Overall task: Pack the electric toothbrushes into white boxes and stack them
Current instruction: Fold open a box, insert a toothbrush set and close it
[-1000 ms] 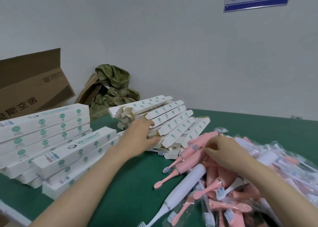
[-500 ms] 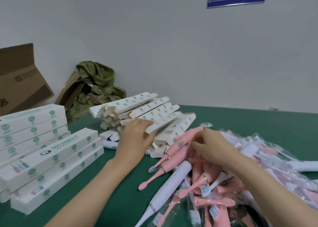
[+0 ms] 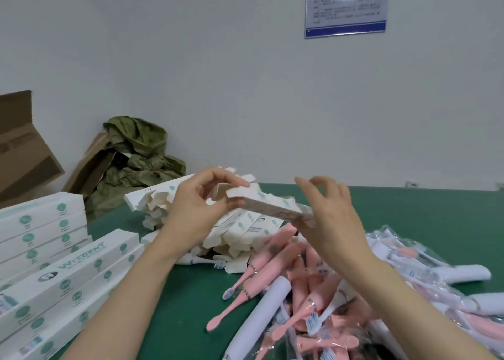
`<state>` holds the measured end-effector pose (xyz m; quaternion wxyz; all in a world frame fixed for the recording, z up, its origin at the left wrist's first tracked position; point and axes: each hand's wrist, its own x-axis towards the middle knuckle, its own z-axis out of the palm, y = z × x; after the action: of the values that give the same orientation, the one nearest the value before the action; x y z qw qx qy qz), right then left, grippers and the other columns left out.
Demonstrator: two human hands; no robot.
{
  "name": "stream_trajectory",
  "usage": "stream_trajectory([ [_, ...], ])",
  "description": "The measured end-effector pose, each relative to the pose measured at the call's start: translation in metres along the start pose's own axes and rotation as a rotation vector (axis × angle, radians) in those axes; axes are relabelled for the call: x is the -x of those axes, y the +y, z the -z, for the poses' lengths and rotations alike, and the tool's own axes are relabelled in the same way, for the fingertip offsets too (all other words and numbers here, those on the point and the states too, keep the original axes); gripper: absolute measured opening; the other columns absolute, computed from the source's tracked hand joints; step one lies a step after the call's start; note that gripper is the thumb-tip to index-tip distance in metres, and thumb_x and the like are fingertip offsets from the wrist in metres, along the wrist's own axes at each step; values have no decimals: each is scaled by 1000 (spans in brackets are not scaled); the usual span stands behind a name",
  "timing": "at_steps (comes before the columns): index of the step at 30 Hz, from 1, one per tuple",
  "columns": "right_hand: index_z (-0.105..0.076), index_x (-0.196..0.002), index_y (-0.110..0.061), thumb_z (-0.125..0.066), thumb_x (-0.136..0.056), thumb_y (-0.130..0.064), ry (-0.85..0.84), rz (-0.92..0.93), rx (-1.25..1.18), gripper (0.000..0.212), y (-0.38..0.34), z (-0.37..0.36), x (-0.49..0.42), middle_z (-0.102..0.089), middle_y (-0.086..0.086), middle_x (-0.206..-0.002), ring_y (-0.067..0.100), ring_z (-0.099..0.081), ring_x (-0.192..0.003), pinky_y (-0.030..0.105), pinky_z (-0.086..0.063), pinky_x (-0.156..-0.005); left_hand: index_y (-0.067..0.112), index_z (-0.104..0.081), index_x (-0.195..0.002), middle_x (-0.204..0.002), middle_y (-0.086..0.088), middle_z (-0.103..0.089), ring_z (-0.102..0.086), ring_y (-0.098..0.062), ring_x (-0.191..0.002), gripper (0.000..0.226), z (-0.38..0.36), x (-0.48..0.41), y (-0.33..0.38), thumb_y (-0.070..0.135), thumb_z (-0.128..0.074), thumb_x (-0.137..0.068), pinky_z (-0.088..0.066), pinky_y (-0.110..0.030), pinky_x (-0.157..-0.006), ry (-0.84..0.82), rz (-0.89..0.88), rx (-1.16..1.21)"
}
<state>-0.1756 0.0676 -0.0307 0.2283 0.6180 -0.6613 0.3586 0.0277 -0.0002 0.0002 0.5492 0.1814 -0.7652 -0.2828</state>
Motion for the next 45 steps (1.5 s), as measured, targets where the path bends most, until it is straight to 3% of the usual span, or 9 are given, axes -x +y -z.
stream_trajectory([
  [2, -61, -118, -21, -64, -84, -11, -52, 4, 15, 36, 1, 0, 0, -57, -3, -114, 21, -45, -104, 29, -40, -66, 30, -67, -82, -93, 8, -71, -64, -9, -95, 40, -5, 4, -3, -4, -80, -66, -50, -16, -78, -61, -43, 85],
  [7, -58, -73, -1, -75, -62, 12, 129, 19, 78, 24, -7, 2, 3, -54, 11, -72, 29, -47, -53, 29, -32, -33, 31, -43, -122, -123, -1, -53, -54, -15, -114, 105, -25, 14, -17, 62, -88, -32, -46, -24, -94, -19, 190, 377],
  [10, -51, -65, -3, -76, -54, 17, 222, 86, 196, 33, -12, 5, 3, -46, 9, -64, 21, -29, -51, 24, -22, -31, 29, -56, -111, -111, 3, -69, -64, -14, -105, 84, -34, 25, -24, 59, -88, -39, -51, -19, -79, -136, 216, 406],
  [14, -55, -70, -3, -79, -49, 15, 139, 87, 214, 37, -16, 2, 7, -49, 9, -69, 25, -41, -52, 25, -24, -32, 23, -61, -104, -93, 9, -72, -67, -5, -91, 55, -43, 24, -22, 38, -82, -55, -50, -15, -74, 85, 149, 431],
  [20, -39, -141, -14, -57, -88, -3, -67, 58, -107, 57, -18, -4, 7, -45, 1, -130, 20, -48, -112, 28, -44, -79, 25, -56, -111, -112, 5, -68, -63, -11, -107, 44, -34, 16, -10, 12, -73, -72, -50, -18, -84, 274, 5, 425],
  [25, -56, -130, -23, -47, -97, -33, 30, -125, -721, 36, -33, 13, -1, -63, -15, -112, -2, -57, -106, 5, -41, -86, 45, -36, -109, -111, 14, -56, -55, -3, -104, 64, -36, 6, 0, 18, -81, -71, -40, -10, -86, 282, -178, -141],
  [29, -53, -133, -33, -41, -95, -41, 20, -47, -927, 41, -42, 23, 0, -65, -24, -110, 3, -60, -101, 9, -45, -84, 30, -44, -114, -107, 29, -47, -42, -10, -101, 56, -56, 9, -1, 15, -77, -72, -31, -6, -84, 205, -233, -420],
  [36, -59, -112, -46, -55, -88, -24, 78, 36, -952, 33, -45, 28, 0, -66, -26, -110, -5, -62, -103, 19, -50, -90, 43, -45, -121, -121, 28, -50, -40, 8, -115, 50, -63, 17, 0, 36, -65, -76, -31, -8, -95, 193, -261, -316],
  [45, -56, -120, -36, -55, -87, -20, 162, 84, -880, 36, -53, 21, 7, -66, -30, -92, -5, -65, -86, 19, -53, -77, 35, -51, -94, -100, 25, -56, -54, -18, -101, 13, -67, 21, 4, 33, -55, -81, -40, -21, -86, 296, -224, -124],
])
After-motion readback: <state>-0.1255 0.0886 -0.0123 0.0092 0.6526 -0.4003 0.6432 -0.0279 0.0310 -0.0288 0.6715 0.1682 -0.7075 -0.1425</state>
